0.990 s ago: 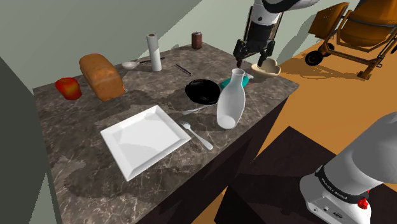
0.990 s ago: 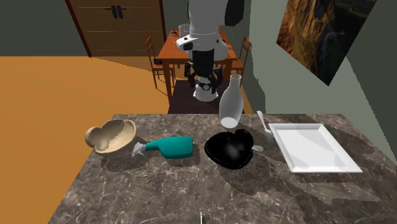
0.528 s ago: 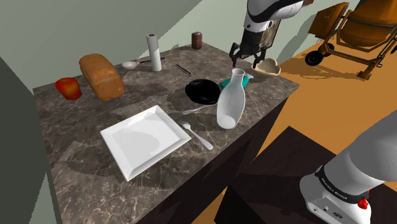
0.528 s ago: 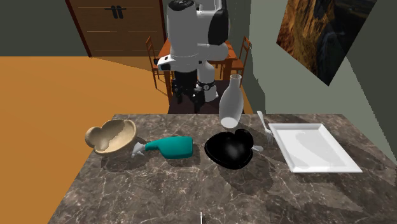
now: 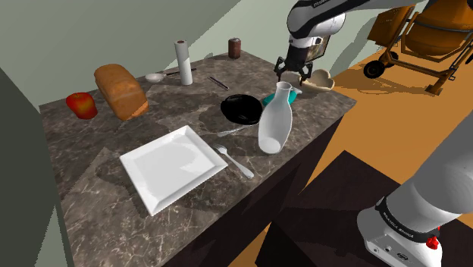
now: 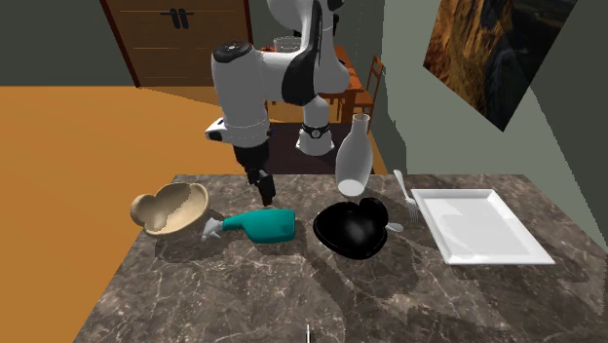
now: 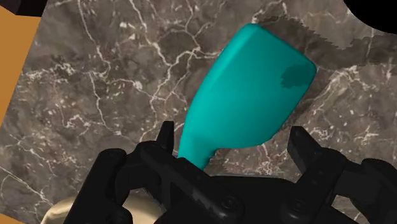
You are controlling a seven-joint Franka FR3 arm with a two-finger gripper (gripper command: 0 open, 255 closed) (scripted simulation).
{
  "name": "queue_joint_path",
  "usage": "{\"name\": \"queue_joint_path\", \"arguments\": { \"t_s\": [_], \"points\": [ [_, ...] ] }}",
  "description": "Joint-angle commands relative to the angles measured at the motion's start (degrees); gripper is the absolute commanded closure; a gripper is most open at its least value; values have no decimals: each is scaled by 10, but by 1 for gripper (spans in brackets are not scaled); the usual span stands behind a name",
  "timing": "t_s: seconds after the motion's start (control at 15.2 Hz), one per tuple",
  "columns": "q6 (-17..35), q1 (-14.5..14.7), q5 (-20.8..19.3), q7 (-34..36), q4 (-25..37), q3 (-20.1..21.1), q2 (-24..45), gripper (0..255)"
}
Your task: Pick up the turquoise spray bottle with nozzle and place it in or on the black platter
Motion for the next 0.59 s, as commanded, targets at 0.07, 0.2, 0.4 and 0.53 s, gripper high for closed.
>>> {"name": "queue_joint_path", "arguments": {
  "t_s": [0.07, 0.2, 0.4, 0.53],
  "points": [
    [10, -15, 8, 27, 35, -16, 51, 0],
    [15, -24, 14, 45, 58, -26, 82, 0],
    [20, -34, 23, 64, 83, -36, 116, 0],
    [33, -34, 24, 64, 76, -36, 123, 0]
  ]
}}
